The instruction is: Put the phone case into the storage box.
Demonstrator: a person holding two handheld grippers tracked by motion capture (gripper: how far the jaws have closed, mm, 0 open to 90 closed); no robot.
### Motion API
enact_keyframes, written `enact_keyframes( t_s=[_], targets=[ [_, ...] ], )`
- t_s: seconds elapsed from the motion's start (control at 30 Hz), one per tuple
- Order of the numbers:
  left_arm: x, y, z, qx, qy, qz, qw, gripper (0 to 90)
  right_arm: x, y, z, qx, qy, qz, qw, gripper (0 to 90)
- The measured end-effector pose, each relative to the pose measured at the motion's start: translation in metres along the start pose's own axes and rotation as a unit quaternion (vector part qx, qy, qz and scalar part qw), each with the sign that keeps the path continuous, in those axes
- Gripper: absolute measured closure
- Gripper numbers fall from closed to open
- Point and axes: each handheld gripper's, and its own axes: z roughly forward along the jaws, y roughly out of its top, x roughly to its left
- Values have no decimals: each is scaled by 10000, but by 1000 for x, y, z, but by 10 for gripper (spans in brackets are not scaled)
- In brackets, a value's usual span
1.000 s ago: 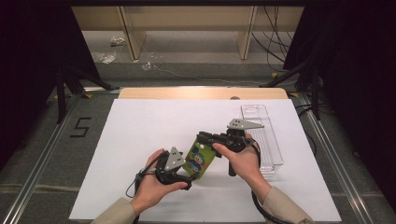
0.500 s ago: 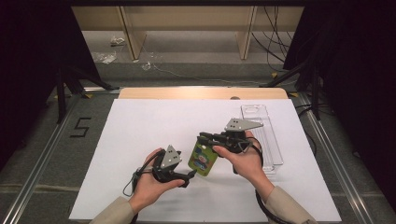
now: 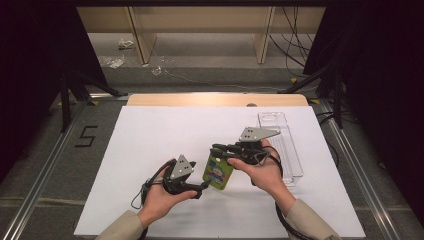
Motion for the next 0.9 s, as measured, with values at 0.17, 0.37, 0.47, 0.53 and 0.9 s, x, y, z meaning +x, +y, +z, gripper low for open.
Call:
enact_keyframes(
  t_s=[0.17,0.37,0.47,0.53,0.9],
  targets=[
    [1,0,2,-71,-216,54,9997,276,2,1,1,67,146,-125,9998,778],
    [3,-2,6,-76,-557,115,9984,301,5,2,3,141,331,-262,9990,777],
    [3,-3,8,-18,-673,152,9976,319,5,1,4,169,400,-306,9986,777],
    [4,-4,10,52,-744,184,9970,337,6,1,5,195,445,-305,9984,777],
    [7,-8,15,110,-1065,290,9938,418,8,1,6,224,553,-354,9976,777]
  ],
)
